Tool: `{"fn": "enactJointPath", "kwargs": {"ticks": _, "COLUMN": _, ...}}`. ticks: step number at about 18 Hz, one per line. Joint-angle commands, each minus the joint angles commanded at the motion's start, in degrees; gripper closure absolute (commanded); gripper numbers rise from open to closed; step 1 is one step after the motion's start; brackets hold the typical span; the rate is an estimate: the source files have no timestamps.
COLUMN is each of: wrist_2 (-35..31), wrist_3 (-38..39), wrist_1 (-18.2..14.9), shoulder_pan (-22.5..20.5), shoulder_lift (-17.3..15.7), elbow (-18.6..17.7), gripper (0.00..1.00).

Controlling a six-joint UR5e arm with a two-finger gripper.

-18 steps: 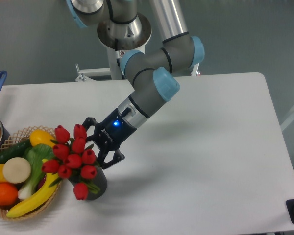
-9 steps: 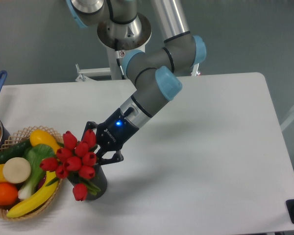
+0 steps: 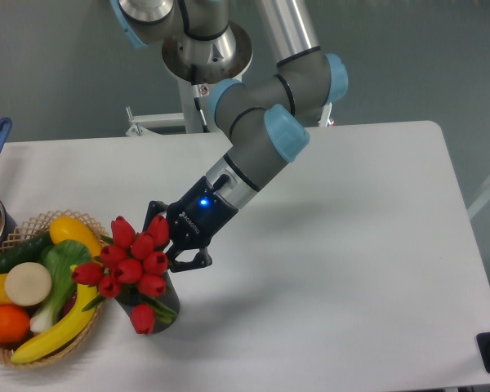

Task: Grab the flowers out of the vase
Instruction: 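Close the gripper on the tulip stems, then lift the tulip bunch up out of the black vase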

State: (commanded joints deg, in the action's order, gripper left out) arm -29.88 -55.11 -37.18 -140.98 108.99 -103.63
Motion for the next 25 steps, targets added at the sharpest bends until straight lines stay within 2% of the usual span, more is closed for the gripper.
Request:
{"fn": "enactJointPath", "kwargs": {"ticks": 5, "wrist_2": 2.37, "wrist_3": 4.13, "wrist_1": 0.00, "shoulder_pan": -0.79, "shoulder_lift": -1.14, "elbow": 1.76, "gripper": 1.00}}
{"fn": "enactJointPath", "kwargs": {"ticks": 17, "wrist_2": 9.84, "wrist_3": 8.09, "wrist_1": -0.09, "shoulder_pan": -4.66, "shoulder_lift": -6.06, "elbow": 1.85, "gripper": 1.00}}
{"fn": "enactJointPath", "kwargs": {"ticks": 25, "wrist_2": 11.60, "wrist_3": 12.57, "wrist_1": -0.09, "shoulder_pan": -6.68, "shoulder_lift": -6.68, "elbow": 5.54, "gripper": 1.00}}
